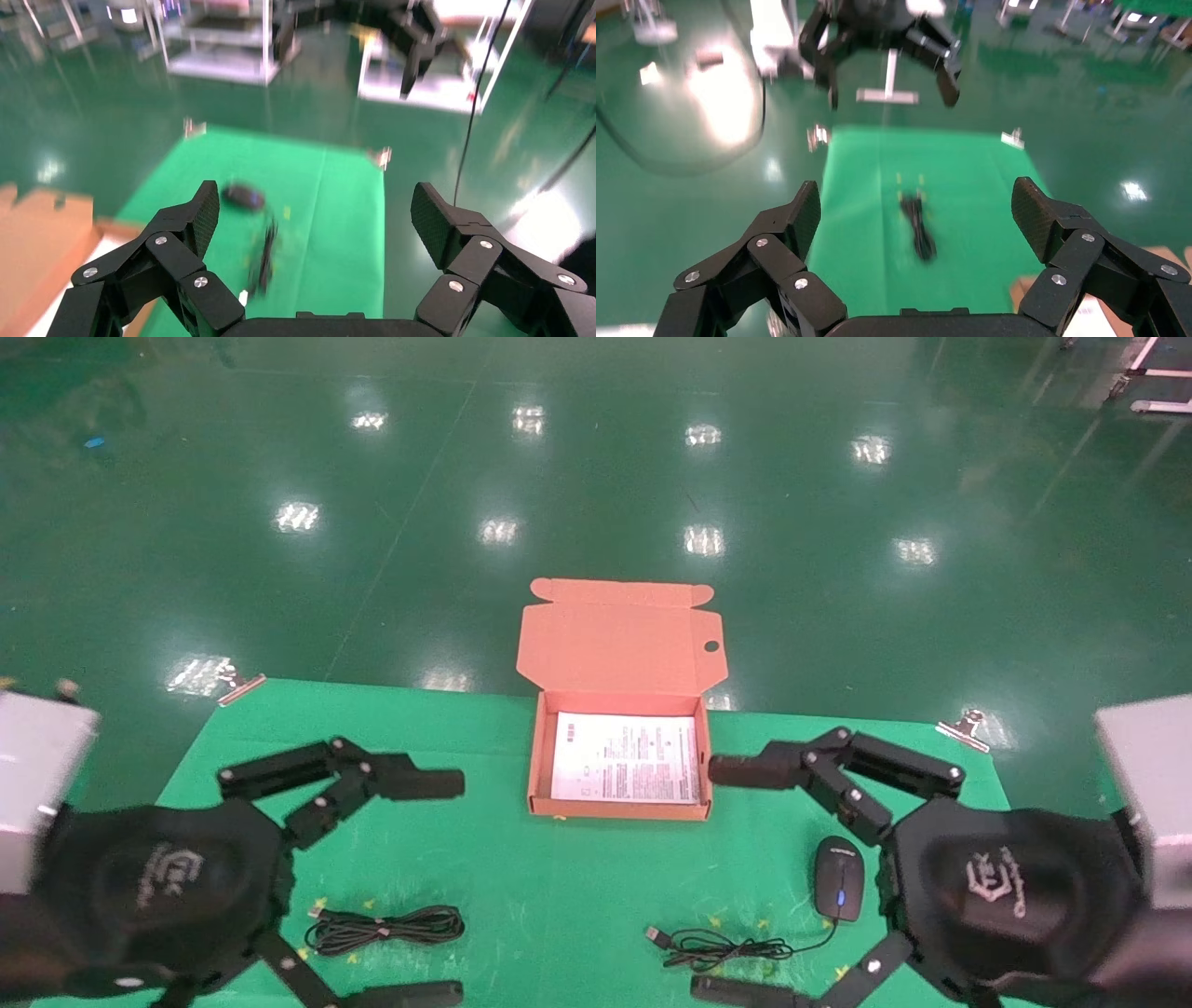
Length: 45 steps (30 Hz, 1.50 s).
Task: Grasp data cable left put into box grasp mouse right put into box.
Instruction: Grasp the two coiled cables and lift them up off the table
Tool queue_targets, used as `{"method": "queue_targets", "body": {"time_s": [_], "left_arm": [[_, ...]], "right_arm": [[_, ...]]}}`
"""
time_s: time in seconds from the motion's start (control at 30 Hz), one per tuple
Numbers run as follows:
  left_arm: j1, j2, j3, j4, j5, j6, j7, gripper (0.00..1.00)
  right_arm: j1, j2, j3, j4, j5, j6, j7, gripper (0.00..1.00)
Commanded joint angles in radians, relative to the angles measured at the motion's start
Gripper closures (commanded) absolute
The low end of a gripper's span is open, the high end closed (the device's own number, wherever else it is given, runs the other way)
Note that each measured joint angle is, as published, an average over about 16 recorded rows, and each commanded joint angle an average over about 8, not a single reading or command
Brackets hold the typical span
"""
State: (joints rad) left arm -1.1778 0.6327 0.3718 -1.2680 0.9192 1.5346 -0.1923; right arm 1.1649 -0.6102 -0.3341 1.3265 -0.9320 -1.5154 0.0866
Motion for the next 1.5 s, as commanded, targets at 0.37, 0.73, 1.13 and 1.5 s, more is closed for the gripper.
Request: {"method": "queue_targets", "body": {"time_s": [0.37, 0.73, 1.13, 1.5], "left_arm": [[-0.177, 0.066, 0.159, 0.064, 0.277, 0.039, 0.014, 0.00], [-0.299, 0.153, 0.333, 0.108, 0.595, 0.016, 0.049, 0.00], [-0.320, 0.256, 0.446, 0.149, 0.887, -0.101, 0.043, 0.00], [-0.293, 0.335, 0.483, 0.283, 0.987, -0.202, 0.048, 0.00]], "right_arm": [[0.163, -0.057, -0.130, 0.023, -0.342, -0.029, -0.206, 0.00], [0.245, -0.139, -0.295, 0.027, -0.668, 0.010, -0.368, 0.00], [0.186, -0.204, -0.374, 0.022, -0.909, 0.151, -0.395, 0.00], [0.129, -0.271, -0.405, -0.037, -1.029, 0.244, -0.291, 0.00]]}}
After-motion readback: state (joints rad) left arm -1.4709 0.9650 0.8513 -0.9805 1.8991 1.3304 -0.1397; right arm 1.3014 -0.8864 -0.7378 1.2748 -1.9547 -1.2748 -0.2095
